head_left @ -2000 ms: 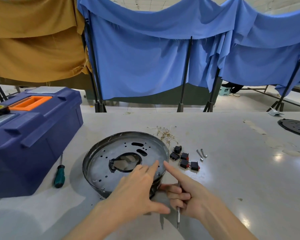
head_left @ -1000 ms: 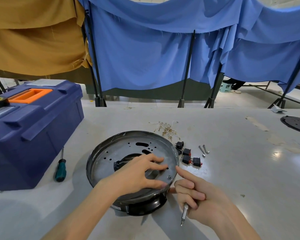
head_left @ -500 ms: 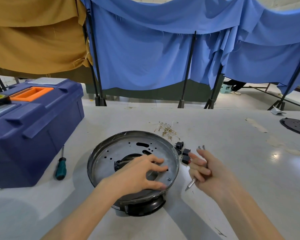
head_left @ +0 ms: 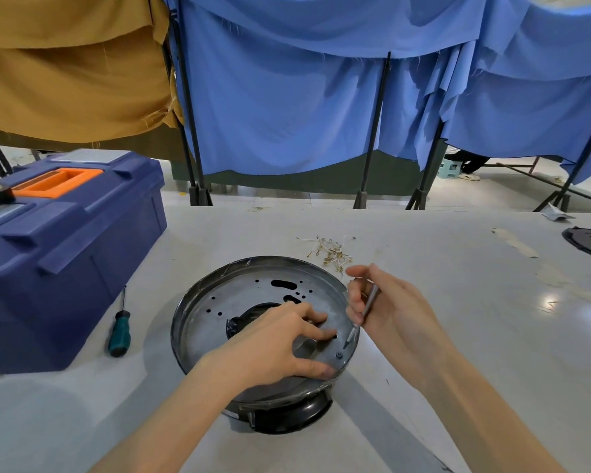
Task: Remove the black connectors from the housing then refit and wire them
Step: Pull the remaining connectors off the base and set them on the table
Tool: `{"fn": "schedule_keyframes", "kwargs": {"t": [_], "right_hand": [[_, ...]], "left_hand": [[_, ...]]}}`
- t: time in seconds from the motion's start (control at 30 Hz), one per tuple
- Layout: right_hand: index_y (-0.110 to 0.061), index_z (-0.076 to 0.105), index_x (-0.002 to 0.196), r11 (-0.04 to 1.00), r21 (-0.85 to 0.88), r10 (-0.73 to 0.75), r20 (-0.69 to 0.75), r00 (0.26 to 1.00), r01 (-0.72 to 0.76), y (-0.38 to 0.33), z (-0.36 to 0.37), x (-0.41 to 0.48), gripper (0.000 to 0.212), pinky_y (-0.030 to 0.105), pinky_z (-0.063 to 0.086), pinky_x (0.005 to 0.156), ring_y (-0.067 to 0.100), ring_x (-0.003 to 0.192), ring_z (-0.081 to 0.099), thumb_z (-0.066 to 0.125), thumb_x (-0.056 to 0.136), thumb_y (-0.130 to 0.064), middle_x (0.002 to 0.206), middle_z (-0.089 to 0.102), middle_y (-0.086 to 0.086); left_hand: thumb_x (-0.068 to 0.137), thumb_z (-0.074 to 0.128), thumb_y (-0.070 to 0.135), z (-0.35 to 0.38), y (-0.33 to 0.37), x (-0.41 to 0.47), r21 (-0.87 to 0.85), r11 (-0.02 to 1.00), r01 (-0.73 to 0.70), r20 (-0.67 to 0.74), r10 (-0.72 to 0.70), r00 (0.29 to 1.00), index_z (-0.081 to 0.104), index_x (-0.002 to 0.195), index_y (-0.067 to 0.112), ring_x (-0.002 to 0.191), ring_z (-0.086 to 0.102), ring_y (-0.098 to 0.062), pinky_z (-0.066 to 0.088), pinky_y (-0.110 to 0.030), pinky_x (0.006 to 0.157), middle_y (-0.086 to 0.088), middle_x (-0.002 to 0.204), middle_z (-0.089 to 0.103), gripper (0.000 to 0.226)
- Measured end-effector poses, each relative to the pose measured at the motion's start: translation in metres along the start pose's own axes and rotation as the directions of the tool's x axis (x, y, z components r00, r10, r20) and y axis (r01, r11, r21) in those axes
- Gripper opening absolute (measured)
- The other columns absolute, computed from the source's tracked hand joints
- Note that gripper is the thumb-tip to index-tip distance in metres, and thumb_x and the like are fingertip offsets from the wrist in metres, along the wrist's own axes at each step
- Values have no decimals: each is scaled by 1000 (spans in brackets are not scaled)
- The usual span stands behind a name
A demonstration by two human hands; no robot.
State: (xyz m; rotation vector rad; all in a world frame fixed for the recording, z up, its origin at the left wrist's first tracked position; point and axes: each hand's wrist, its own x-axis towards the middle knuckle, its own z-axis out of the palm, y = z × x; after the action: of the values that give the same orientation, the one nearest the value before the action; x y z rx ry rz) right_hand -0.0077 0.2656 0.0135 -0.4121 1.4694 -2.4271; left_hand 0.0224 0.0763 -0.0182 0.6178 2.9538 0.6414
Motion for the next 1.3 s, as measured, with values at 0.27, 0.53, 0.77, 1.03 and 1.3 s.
{"fn": "schedule_keyframes", "kwargs": {"t": [0.27,0.53,0.77,1.03,1.3], "right_hand": [[-3,64,88,1000,-7,-3,17,1000,3,10,-1,0,28,28,36,52,18,55,41,46,98,-22,64,47,9],[-5,65,82,999,-51,-8,43,999,10,12,-1,-1,31,28,37,53,19,56,40,46,99,-22,63,46,11],[-3,63,84,996,-88,-20,62,998,25,12,0,-4,31,25,40,56,20,57,41,46,98,-26,64,48,12],[-23,71,83,634,-729,-134,224,965,257,-4,-6,-11,38,22,42,68,13,72,54,41,99,-39,84,63,-4],[-13,69,69,456,-813,-197,302,933,360,-16,0,-16,28,29,37,58,20,62,47,66,80,-38,66,55,0]], "left_hand": [[73,61,69,4,-5,1,-39,999,-11,-13,10,1000,53,132,43,125,38,-2,36,-34,106,21,136,44,65],[74,62,68,6,-6,1,-40,999,-10,-14,9,1000,52,132,43,124,36,-2,35,-32,106,21,136,43,65],[73,62,69,5,-5,1,-45,999,1,-13,-2,1000,53,132,43,124,35,0,35,-31,106,23,136,42,65],[73,66,65,1,-1,1,-67,998,7,1,-7,1000,54,131,40,123,36,1,35,-32,106,24,136,42,65],[64,76,62,-8,5,7,-80,997,22,-2,-23,1000,62,121,38,100,39,1,41,-28,89,33,99,38,63]]}}
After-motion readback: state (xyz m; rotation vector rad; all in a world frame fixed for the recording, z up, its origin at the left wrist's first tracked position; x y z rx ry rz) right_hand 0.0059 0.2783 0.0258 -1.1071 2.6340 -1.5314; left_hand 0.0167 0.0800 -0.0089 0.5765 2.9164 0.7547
